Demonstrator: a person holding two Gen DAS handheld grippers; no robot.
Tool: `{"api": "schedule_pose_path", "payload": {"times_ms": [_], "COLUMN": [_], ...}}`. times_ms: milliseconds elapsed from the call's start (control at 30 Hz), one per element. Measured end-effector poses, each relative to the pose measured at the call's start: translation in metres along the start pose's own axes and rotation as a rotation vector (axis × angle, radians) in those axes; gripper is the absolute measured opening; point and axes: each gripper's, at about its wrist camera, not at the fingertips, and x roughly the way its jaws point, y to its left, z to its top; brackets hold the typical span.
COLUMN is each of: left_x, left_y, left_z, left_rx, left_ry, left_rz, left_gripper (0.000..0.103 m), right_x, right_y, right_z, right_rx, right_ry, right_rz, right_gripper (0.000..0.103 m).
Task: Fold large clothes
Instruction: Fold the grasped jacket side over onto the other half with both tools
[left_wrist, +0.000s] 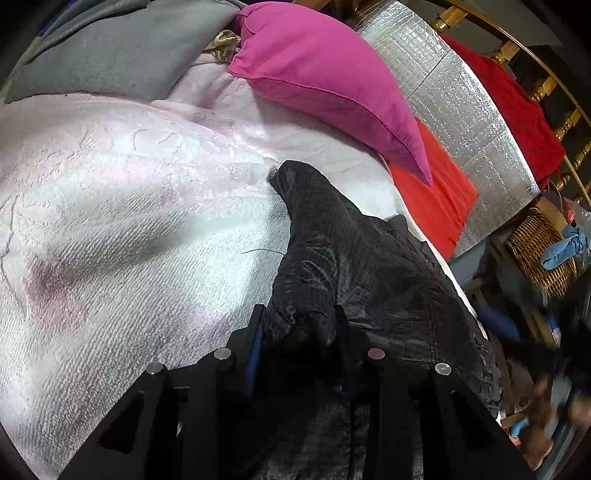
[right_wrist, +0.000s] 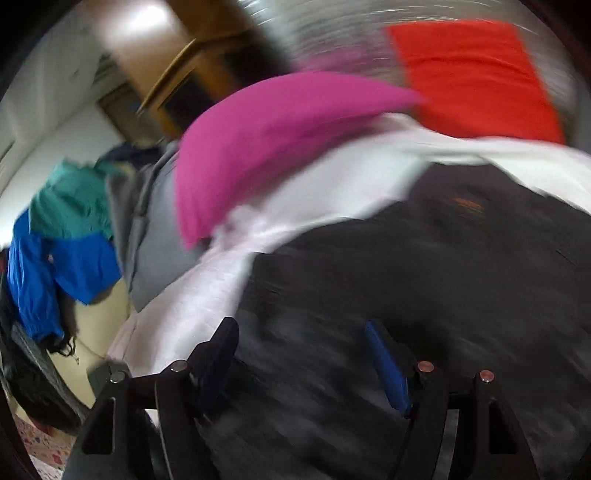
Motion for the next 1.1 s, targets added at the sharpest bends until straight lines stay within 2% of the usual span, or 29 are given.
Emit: {"api": "schedule_pose_path", "payload": {"times_ms": [67, 133, 167, 200, 267, 300, 333, 400, 433, 467, 500, 533, 600, 700, 767, 867, 967, 1067, 1100], "left_x": [0.000, 0.001, 0.002, 0.002, 0.002, 0.002, 0.000, -0.010, -0.018, -0.028, -0.037, -0.044, -0.051, -0.045, -0.028, 0.010, 0.061, 0.088, 0.089], "left_y": [-0.001, -0.003, -0.005, -0.007, -0.006, -0.007, -0.008, -0.016, -0.021, -0.028, -0.040, -0.055, -0.091, -0.156, -0.195, -0.226, -0.227, -0.213, -0.213], "left_z": [0.000, -0.001, -0.001, -0.001, 0.000, 0.001, 0.002, 0.006, 0.008, 0.009, 0.011, 0.012, 0.011, -0.002, -0.018, -0.040, -0.059, -0.069, -0.071], "left_rx": [0.003, 0.011, 0.019, 0.025, 0.019, 0.018, 0.021, 0.026, 0.018, 0.009, 0.016, 0.042, 0.136, 0.319, 0.428, 0.514, 0.533, 0.534, 0.555], "left_ry": [-0.001, -0.001, -0.001, -0.001, 0.004, 0.007, 0.012, 0.014, 0.000, -0.013, -0.022, -0.026, -0.031, -0.020, -0.009, 0.045, 0.154, 0.207, 0.193], "left_rz": [0.010, 0.021, 0.027, 0.037, 0.040, 0.043, 0.052, 0.095, 0.107, 0.111, 0.114, 0.118, 0.087, 0.042, -0.003, -0.023, 0.035, 0.086, 0.090], "left_gripper": [0.037, 0.039, 0.039, 0.039, 0.039, 0.040, 0.040, 0.043, 0.043, 0.044, 0.049, 0.053, 0.055, 0.062, 0.064, 0.064, 0.064, 0.064, 0.064], "right_x": [-0.027, -0.031, -0.030, -0.038, -0.067, -0.080, -0.099, -0.119, -0.122, -0.124, -0.123, -0.121, -0.128, -0.166, -0.180, -0.172, -0.150, -0.126, -0.117], "right_y": [-0.058, -0.122, -0.149, -0.165, -0.164, -0.160, -0.159, -0.170, -0.181, -0.195, -0.209, -0.228, -0.233, -0.226, -0.237, -0.282, -0.318, -0.320, -0.321], "right_z": [-0.009, -0.018, -0.023, -0.026, -0.025, -0.027, -0.031, -0.040, -0.044, -0.049, -0.052, -0.055, -0.051, -0.030, -0.021, -0.012, -0.011, 0.002, 0.008], "right_rx": [0.116, 0.255, 0.325, 0.369, 0.374, 0.362, 0.352, 0.366, 0.378, 0.397, 0.426, 0.478, 0.483, 0.366, 0.363, 0.429, 0.496, 0.462, 0.430], "right_ry": [-0.042, -0.034, -0.008, -0.018, -0.088, -0.128, -0.176, -0.185, -0.180, -0.170, -0.147, -0.120, -0.132, -0.230, -0.263, -0.222, -0.148, -0.113, -0.083], "right_rz": [-0.057, -0.173, -0.140, -0.081, -0.026, 0.004, 0.020, 0.024, 0.004, -0.051, -0.081, -0.026, 0.018, 0.082, 0.040, -0.141, -0.161, -0.130, -0.145], "right_gripper": [0.074, 0.074, 0.066, 0.053, 0.065, 0.075, 0.077, 0.078, 0.078, 0.078, 0.077, 0.073, 0.070, 0.072, 0.074, 0.075, 0.074, 0.060, 0.028]}}
